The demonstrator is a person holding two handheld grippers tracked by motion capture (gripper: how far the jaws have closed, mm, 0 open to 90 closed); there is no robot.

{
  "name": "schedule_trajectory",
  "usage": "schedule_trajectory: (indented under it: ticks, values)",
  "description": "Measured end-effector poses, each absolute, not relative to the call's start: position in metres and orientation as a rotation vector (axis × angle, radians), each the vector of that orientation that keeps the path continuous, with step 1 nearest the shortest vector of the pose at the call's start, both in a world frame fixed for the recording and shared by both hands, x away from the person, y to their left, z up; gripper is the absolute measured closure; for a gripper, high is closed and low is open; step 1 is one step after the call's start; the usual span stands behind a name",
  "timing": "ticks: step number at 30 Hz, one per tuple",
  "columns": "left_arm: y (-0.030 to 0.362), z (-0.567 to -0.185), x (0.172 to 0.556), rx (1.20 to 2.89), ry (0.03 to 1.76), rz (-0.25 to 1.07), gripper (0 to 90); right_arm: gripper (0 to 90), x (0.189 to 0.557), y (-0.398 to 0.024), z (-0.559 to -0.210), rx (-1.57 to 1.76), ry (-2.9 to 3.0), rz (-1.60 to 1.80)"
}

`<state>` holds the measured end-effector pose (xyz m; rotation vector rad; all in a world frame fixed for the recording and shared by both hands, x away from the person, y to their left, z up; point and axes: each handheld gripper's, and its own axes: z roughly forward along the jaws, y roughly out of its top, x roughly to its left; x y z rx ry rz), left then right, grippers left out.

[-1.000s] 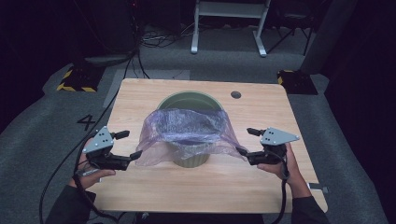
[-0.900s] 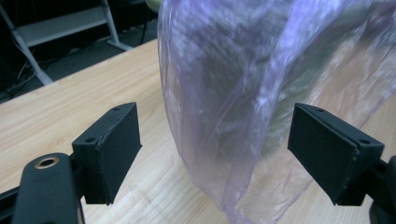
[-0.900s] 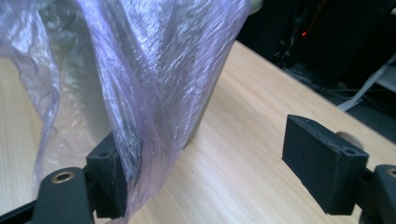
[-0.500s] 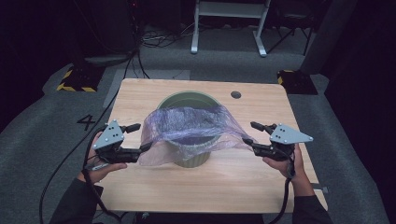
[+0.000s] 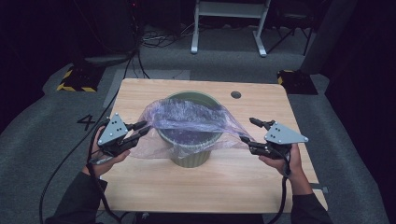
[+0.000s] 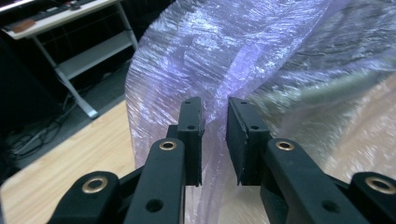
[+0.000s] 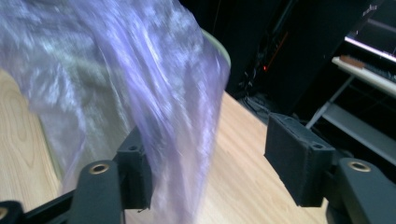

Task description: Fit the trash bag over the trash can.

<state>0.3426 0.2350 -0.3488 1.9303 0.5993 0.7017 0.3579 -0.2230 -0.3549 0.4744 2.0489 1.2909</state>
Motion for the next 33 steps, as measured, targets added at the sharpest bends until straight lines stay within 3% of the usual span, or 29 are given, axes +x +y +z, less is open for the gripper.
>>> schedule_trajectory:
  ticks: [6,11,13,22,33]
  values:
    - [0.233,-0.345,0.354,1.944,0.614,0.73,77.4,74.2,0.366,-0.21,-0.346,0.43,2.083,1.296]
    - [0.233,-0.345,0.371,1.902,0.68,0.732,76.5,87.6,0.39,-0.206,-0.352,0.559,2.155,1.304]
    - [0.233,-0.347,0.38,1.878,0.731,0.742,68.9,89.8,0.399,-0.207,-0.355,0.618,2.157,1.338]
    - [0.223,-0.35,0.405,1.877,0.739,0.75,73.3,90.0,0.425,-0.193,-0.358,0.722,2.139,1.286]
    - [0.22,-0.364,0.437,1.893,0.825,0.644,73.6,90.0,0.452,-0.184,-0.376,0.858,2.168,1.282]
